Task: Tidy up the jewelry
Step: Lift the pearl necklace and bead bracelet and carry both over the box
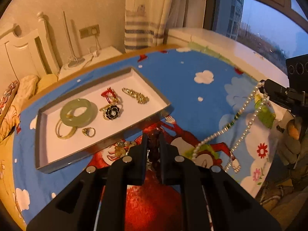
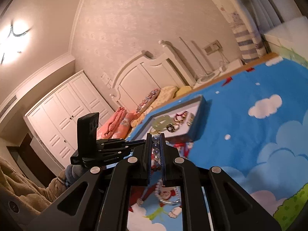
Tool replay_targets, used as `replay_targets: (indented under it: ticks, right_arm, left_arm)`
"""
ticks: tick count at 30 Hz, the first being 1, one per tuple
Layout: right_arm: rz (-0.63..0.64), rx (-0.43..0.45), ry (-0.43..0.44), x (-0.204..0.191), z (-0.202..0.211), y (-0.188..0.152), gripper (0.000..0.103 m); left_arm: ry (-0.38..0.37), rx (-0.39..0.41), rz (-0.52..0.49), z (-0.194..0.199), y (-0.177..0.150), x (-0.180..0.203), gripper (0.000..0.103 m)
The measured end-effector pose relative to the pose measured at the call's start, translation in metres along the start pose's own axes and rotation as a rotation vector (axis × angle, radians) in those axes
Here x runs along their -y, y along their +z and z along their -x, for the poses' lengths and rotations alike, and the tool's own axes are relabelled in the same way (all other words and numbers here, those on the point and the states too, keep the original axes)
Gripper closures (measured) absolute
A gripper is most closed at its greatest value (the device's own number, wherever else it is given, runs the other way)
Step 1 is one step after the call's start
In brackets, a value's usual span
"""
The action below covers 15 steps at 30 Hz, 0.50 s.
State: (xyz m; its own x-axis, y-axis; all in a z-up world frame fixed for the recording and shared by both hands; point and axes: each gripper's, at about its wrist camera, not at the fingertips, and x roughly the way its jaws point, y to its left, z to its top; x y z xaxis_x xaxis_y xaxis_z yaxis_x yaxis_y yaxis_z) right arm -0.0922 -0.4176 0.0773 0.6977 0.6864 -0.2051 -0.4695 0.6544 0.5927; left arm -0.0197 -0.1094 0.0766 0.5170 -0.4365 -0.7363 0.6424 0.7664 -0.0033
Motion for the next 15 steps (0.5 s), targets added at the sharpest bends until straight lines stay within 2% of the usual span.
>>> replay_targets:
  ticks: [15]
  right_arm:
    - [0.11, 0.045, 0.024, -0.045, -0.001, 0.024, 0.094]
  left_arm:
    - [0.007, 0.117, 0.03, 0.046, 0.001, -0.01, 0.092]
